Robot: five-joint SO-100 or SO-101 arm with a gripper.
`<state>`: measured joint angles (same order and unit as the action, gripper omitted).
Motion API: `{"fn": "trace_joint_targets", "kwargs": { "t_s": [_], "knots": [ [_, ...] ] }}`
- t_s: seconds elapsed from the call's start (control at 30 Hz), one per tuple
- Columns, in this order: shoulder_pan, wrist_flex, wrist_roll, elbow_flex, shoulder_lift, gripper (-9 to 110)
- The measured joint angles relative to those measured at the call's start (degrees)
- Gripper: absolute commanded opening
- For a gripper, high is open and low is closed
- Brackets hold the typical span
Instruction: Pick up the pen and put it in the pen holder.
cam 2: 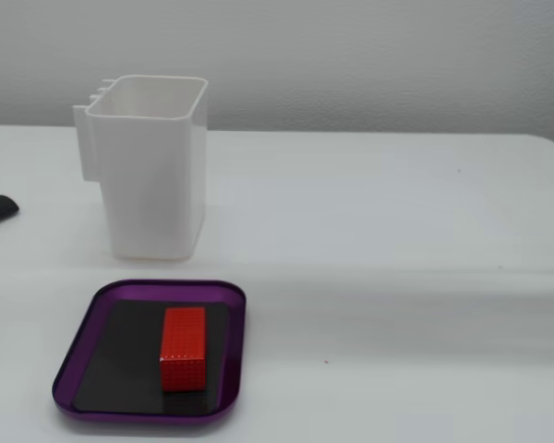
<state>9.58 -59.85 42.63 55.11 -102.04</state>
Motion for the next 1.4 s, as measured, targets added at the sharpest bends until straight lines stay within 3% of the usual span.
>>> {"fn": "trace_joint_targets", "kwargs": {
  "t_s": [0.23, 0.5, 0.7, 1.4],
  "knots": [
    [0.35, -0.18, 2.9, -21.27, 24.26, 0],
    [8.26, -6.24, 9.76, -36.39, 41.66, 0],
    [8.7, -11.16, 11.69, -39.2, 45.7, 0],
    [8.88, -11.43, 11.69, -39.2, 49.39, 0]
  ]
}}
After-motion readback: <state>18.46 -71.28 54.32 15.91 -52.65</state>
